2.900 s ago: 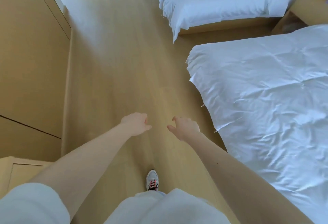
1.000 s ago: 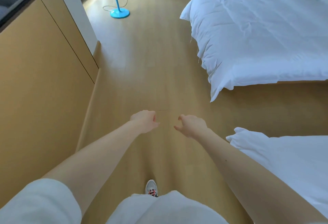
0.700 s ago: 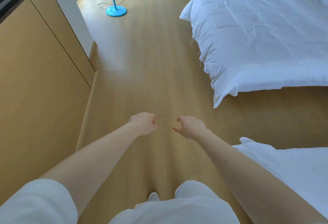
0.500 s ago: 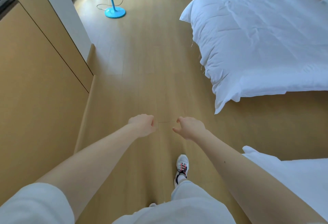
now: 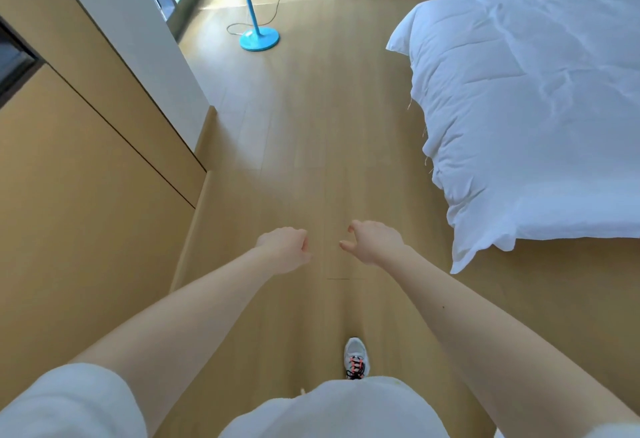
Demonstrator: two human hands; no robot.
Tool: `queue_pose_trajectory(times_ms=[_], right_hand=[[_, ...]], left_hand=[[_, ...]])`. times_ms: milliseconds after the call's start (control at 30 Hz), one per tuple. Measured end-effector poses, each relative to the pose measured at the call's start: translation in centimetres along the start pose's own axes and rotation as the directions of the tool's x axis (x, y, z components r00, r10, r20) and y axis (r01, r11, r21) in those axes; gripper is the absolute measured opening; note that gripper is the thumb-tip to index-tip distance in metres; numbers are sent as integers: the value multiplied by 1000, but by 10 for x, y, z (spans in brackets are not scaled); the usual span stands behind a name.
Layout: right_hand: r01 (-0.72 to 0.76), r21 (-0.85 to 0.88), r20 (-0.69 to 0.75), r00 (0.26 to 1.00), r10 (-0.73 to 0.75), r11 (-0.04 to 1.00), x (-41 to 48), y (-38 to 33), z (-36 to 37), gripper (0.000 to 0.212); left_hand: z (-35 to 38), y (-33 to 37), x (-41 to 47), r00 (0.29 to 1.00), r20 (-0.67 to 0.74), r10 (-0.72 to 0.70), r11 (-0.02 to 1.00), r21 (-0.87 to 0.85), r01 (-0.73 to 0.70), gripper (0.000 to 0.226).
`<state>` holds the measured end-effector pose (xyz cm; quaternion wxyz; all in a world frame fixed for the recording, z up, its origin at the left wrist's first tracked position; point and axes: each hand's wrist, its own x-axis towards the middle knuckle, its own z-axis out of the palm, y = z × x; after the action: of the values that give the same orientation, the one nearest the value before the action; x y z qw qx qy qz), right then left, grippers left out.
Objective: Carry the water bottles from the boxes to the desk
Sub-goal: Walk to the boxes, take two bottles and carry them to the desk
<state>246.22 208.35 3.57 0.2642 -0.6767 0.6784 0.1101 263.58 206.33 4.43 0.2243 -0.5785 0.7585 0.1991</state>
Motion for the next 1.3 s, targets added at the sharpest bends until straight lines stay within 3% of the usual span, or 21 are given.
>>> queue_pose_trajectory(times_ms=[233, 700, 1300], right_hand=[[7, 25, 41, 999, -8, 1000, 40, 38, -19, 52], [-61, 34, 47, 997, 60, 998, 128, 62, -71, 51], [-165, -3, 77, 983, 165, 986, 320, 13, -182, 49]], left_hand=[[-15, 30, 49, 998, 61, -5, 999, 33, 3, 32], [-89, 25, 154, 998, 17, 55, 997, 56, -56, 29], [-219, -71, 350, 983, 37, 181, 980, 82, -183, 32]])
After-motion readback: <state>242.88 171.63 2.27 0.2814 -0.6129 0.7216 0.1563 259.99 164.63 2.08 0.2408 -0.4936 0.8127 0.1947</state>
